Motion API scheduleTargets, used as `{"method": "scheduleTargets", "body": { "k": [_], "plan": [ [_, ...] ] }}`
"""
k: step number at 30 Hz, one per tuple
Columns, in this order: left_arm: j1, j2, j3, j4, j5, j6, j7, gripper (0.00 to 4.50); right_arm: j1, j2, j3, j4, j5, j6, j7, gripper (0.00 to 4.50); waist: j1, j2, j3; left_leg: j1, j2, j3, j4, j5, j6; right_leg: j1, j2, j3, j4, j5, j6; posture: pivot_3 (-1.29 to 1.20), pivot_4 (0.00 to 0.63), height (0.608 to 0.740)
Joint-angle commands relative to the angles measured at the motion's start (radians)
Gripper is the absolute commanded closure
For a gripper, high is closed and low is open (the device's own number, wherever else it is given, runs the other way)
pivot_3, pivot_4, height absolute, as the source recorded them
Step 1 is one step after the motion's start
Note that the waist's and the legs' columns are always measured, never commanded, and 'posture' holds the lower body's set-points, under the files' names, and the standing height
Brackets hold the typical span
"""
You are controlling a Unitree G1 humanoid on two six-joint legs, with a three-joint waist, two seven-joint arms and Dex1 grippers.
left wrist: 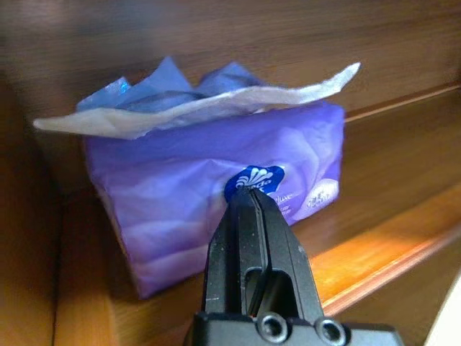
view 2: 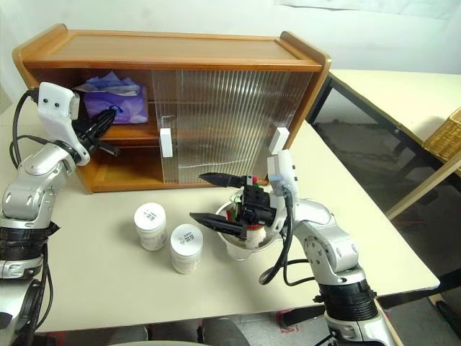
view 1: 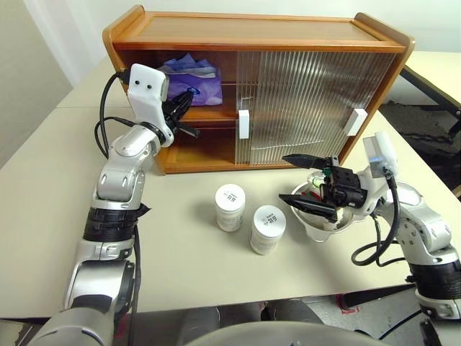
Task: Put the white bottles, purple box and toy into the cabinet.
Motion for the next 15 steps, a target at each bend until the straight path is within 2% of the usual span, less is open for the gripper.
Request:
{"method": "scheduleTargets", "body": {
  "k": [1, 3, 5, 7, 11, 15],
  "plan": [
    [-0.009, -0.026, 0.009, -0.027, -0.023, -0.007, -0.022, 4.48, -0.006, 0.002, 0.005, -0.003, -0.006, -0.001, -0.004, 0.0, 0.0, 0.0, 0.0, 0.0, 0.0, 0.0, 0.0, 0.0, 0.0, 0.0, 0.0, 0.0, 0.0, 0.0, 0.0, -0.1, 0.0, 0.74],
    [0.016, -0.027, 0.05, -0.076, -0.066, 0.019, -0.033, 4.48, -0.006, -0.001, -0.009, 0.007, -0.004, -0.003, -0.007, 0.0, -0.002, 0.0, 0.0, 0.0, 0.0, 0.0, 0.0, 0.0, 0.0, 0.0, 0.0, 0.0, 0.0, -0.001, 0.001, -0.11, 0.0, 0.74],
    [0.051, -0.023, 0.13, -0.126, -0.166, 0.037, -0.075, 4.48, 0.0, -0.009, -0.033, 0.026, 0.001, -0.007, -0.008, 0.0, -0.005, 0.0, 0.0, -0.001, 0.0, 0.0, 0.0, 0.0, -0.001, 0.0, 0.0, 0.0, 0.0, -0.001, 0.001, -0.11, 0.0, 0.74],
    [0.101, 0.018, 0.175, -0.171, -0.235, 0.043, -0.156, 4.48, 0.007, -0.017, -0.056, 0.042, 0.01, -0.006, -0.007, 0.0, -0.012, 0.0, 0.0, 0.0, 0.0, 0.0, -0.001, 0.001, -0.001, 0.0, 0.0, 0.0, 0.0, -0.001, 0.001, -0.11, 0.0, 0.74],
    [0.267, 0.139, 0.231, -0.235, -0.326, 0.08, -0.321, 3.59, 0.029, -0.054, -0.077, 0.059, 0.005, -0.009, 0.029, 0.0, -0.017, 0.002, -0.001, 0.001, 0.0, 0.0, -0.004, 0.001, -0.002, -0.001, 0.0, 0.0, 0.0, -0.003, -0.001, -0.09, 0.0, 0.74],
    [0.443, 0.24, 0.222, -0.254, -0.288, 0.0, -0.451, 2.19, 0.041, -0.097, -0.066, 0.065, -0.019, -0.02, 0.079, 0.0, -0.016, 0.003, -0.001, 0.001, 0.001, -0.001, -0.005, 0.0, -0.001, -0.003, 0.0, 0.0, 0.0, -0.004, -0.003, -0.09, 0.0, 0.74]
  ]
}}
